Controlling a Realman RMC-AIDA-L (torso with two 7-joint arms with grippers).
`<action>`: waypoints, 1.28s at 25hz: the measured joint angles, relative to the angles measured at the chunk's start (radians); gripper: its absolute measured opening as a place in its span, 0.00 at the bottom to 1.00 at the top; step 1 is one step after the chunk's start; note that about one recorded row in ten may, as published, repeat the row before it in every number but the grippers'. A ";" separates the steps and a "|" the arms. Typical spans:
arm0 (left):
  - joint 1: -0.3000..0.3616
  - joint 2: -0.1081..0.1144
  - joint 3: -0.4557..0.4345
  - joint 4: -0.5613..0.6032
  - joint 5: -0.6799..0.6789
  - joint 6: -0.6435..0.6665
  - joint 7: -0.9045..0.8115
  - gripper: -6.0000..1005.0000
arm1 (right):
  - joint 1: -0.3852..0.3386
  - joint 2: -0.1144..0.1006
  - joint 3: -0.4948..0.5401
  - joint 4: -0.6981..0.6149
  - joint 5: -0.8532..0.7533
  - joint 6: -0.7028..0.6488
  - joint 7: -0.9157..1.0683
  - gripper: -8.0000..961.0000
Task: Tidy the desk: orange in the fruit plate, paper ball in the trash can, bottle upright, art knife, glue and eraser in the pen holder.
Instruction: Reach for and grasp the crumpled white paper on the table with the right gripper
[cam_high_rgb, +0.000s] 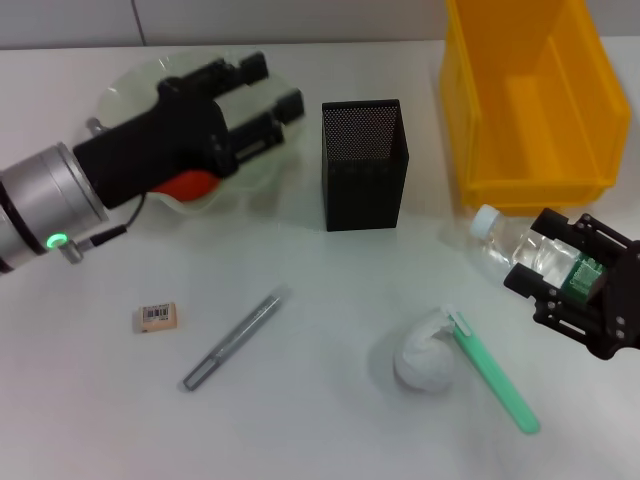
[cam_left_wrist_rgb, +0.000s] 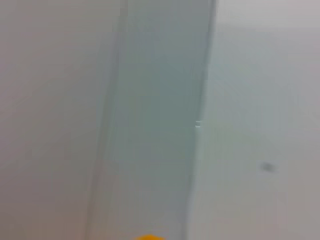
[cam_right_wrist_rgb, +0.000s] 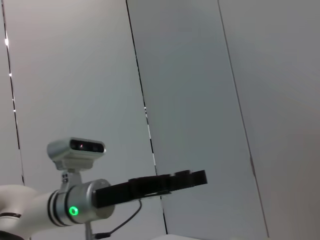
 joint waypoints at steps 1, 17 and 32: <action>0.000 0.000 0.000 0.000 0.000 0.000 0.000 0.57 | 0.000 0.000 0.000 0.000 0.000 0.000 0.000 0.76; 0.016 0.001 0.014 0.019 0.337 0.180 -0.058 0.79 | 0.001 -0.003 0.001 0.000 0.000 -0.002 0.011 0.76; 0.034 -0.001 0.008 0.039 0.344 0.134 -0.056 0.78 | 0.000 -0.003 0.062 -0.131 0.016 -0.044 0.190 0.76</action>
